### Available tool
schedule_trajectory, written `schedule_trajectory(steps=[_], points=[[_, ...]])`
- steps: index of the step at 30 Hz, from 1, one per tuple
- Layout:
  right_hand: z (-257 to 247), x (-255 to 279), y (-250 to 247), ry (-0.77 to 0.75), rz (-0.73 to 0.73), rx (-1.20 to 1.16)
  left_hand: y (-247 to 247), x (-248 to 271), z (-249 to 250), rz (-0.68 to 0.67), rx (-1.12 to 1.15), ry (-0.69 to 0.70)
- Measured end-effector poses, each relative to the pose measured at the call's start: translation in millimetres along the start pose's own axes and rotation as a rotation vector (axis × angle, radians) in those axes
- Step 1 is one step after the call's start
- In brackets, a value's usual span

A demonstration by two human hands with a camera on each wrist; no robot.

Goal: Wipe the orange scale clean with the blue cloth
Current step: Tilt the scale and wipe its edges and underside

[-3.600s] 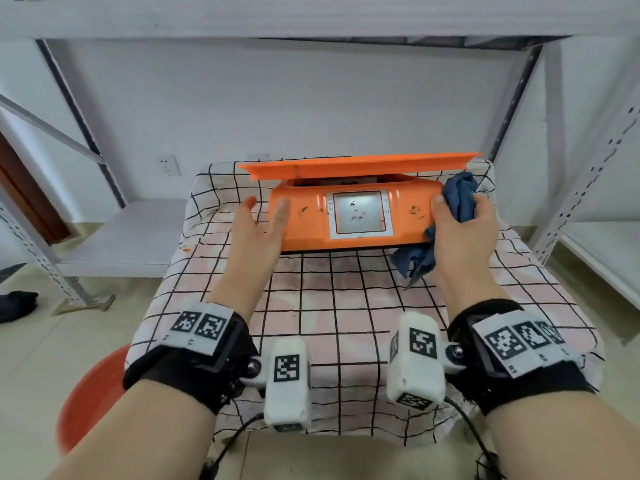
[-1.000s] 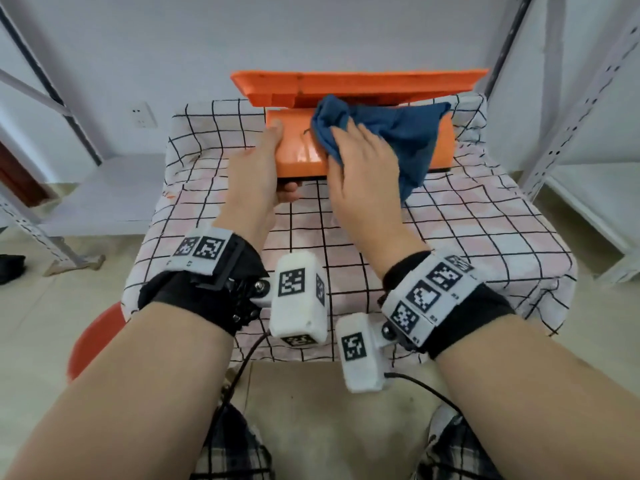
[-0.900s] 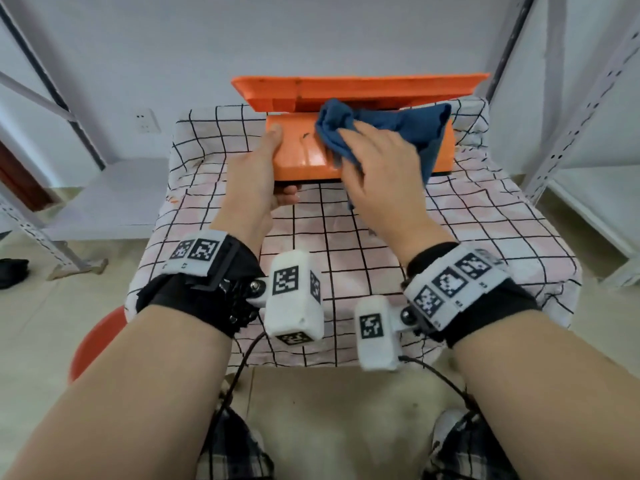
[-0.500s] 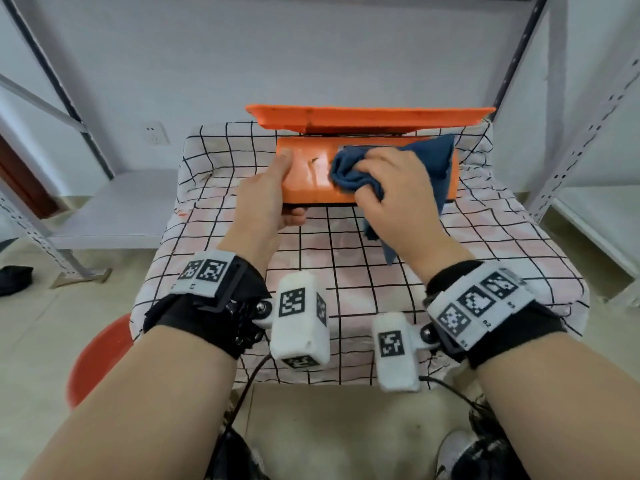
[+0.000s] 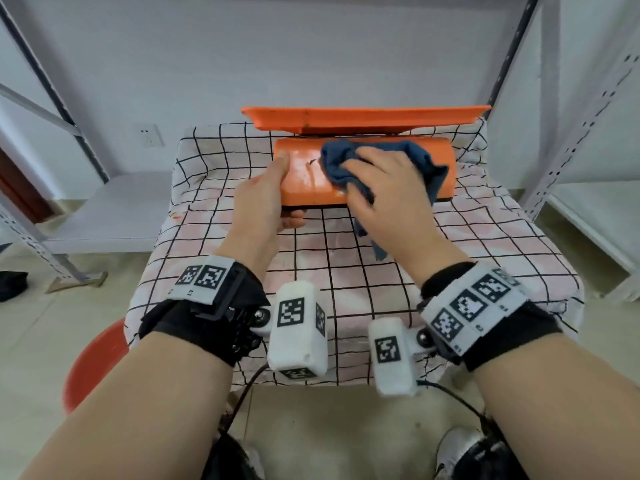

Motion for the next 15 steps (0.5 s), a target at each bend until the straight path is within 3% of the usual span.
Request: schedule_trajectory(steps=[3, 7, 9, 12, 15], points=[[32, 4, -23, 0.09, 0.06, 0.095, 0, 1, 0, -0.021, -0.003, 0.011], [60, 14, -41, 0.45, 0.212, 0.11, 2, 4, 1, -0.03, -0.01, 0.023], [54, 10, -40, 0.511, 0.196, 0.132, 2, 5, 0, -0.035, -0.012, 0.034], [26, 1, -20, 0.378, 0.005, 0.219, 5, 6, -3, -0.026, -0.012, 0.035], [0, 1, -3, 0.174, -0.072, 0.21, 4, 4, -4, -0.022, -0.011, 0.044]])
Point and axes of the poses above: each hand's wrist, its own x-axis away from the middle knuckle, its own y-axis out of the palm, z = x × y, the point moved 3 cm from there along -x, towards the middle knuckle, and after that the axes turned 5 degrees about -x, right-handed, at the moved point
